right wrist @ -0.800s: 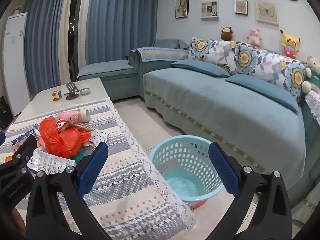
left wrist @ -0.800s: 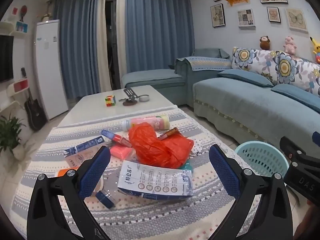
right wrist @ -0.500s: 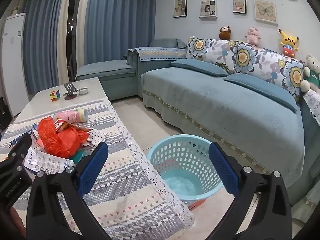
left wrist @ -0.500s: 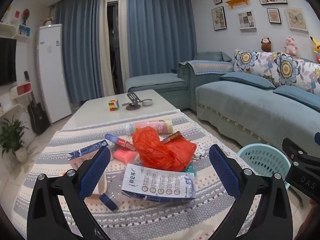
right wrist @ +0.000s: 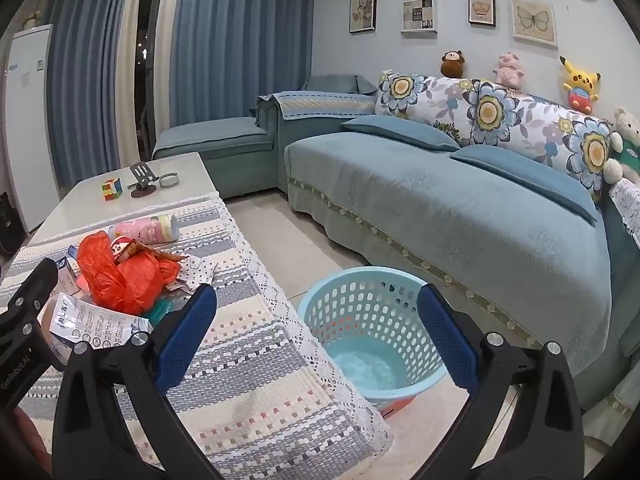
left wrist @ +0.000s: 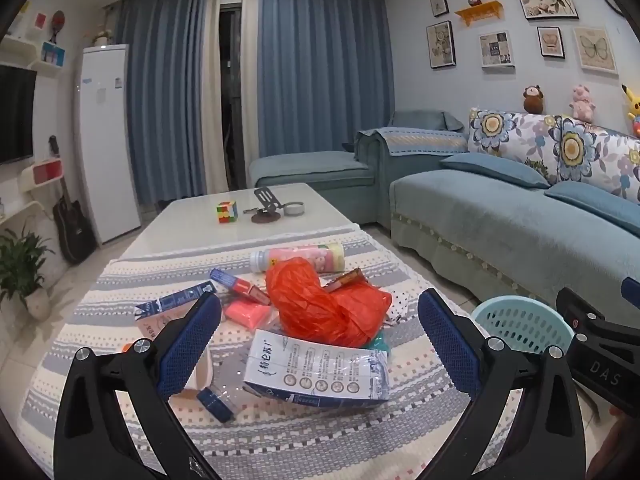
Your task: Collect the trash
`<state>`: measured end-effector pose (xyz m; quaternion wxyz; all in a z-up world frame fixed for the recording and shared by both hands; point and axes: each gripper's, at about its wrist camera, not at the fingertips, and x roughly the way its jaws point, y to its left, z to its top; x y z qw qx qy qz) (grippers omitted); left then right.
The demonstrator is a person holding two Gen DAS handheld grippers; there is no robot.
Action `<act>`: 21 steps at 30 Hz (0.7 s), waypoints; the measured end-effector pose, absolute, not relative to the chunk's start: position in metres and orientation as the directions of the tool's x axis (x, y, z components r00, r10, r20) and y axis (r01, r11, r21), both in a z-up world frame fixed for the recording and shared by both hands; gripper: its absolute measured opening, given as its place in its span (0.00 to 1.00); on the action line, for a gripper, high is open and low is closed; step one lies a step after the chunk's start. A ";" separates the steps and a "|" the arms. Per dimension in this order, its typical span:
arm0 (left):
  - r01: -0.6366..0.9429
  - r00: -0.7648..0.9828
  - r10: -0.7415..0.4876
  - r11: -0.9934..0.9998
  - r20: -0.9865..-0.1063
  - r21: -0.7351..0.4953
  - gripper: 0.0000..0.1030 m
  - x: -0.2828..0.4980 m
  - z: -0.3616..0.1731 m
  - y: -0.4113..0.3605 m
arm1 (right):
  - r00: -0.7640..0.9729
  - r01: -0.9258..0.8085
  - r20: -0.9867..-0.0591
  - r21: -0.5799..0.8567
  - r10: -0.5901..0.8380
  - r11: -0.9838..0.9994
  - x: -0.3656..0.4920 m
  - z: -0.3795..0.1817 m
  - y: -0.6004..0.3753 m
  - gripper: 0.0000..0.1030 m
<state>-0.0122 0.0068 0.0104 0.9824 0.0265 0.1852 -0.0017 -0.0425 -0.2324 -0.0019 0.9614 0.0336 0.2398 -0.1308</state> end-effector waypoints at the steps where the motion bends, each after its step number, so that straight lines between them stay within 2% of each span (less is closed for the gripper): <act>1: 0.014 0.931 0.006 0.999 -0.364 0.053 0.93 -0.012 0.010 0.007 | 0.851 0.268 -0.470 0.003 -0.235 0.963 -0.042 -0.001 -0.233 0.93; 21: 0.015 0.934 0.003 0.999 -0.357 0.047 0.93 -0.012 0.010 0.008 | 0.850 0.266 -0.473 0.004 -0.232 0.964 -0.040 -0.005 -0.232 0.93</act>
